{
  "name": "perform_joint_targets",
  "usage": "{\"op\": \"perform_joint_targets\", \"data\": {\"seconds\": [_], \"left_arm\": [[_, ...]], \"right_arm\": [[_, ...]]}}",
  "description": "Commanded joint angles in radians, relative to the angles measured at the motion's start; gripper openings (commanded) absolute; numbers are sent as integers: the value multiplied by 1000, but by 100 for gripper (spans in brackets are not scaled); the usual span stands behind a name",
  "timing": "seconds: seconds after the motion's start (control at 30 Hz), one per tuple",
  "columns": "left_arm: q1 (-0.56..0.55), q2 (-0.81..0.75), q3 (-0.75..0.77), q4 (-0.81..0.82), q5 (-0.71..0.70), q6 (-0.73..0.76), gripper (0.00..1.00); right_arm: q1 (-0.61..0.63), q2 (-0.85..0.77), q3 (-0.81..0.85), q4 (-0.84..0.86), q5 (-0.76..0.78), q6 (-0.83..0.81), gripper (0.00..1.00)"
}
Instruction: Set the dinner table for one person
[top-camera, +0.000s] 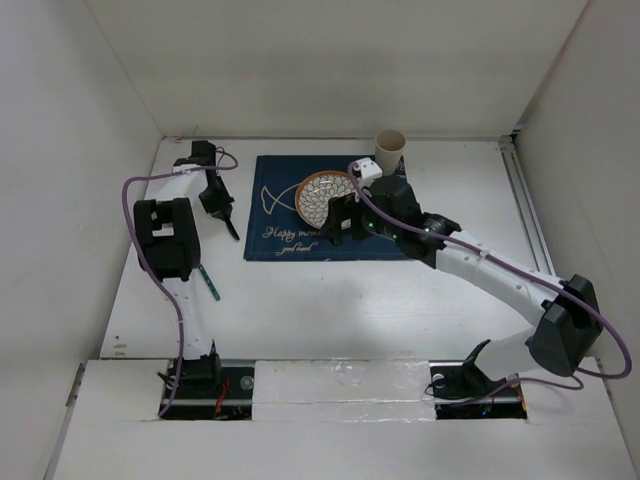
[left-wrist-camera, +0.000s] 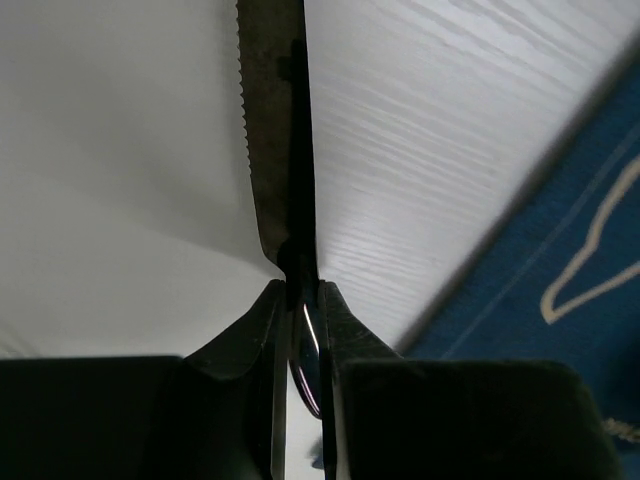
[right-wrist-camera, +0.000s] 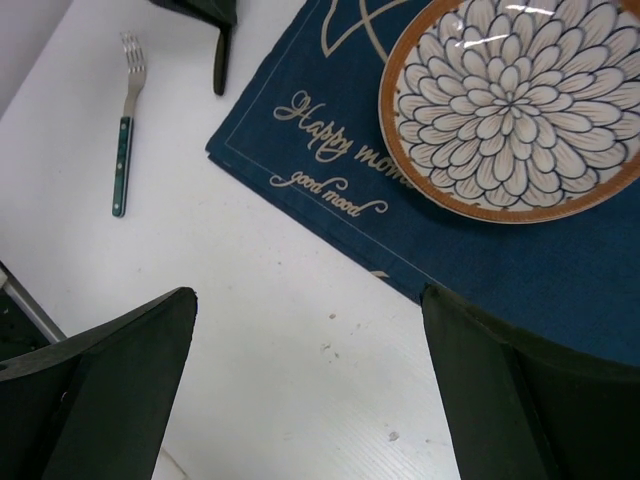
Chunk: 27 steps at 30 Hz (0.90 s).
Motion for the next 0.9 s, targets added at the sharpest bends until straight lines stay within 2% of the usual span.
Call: {"op": "perform_joint_targets", "data": {"seconds": [0.0,0.13,0.43,0.57,0.87], "left_arm": [[-60,-138,47,-29,41,-32,0],[-163,-226,24,-1,18,-95,0],[-411,-260,37,88,19,-252,0],[-558,-206,113,135,20,-322,0],[-714,-56,280,224,85,-425,0]], "right_arm": [[-23,-76,-4,13,6,6,100],[-69,-136,-4,-26,26,6,100],[-152,-279,-4,-118,59,17,100],[-202,-337,-4,-151,59,17,100],[-258,-404,18,-229,30,17,100]]}}
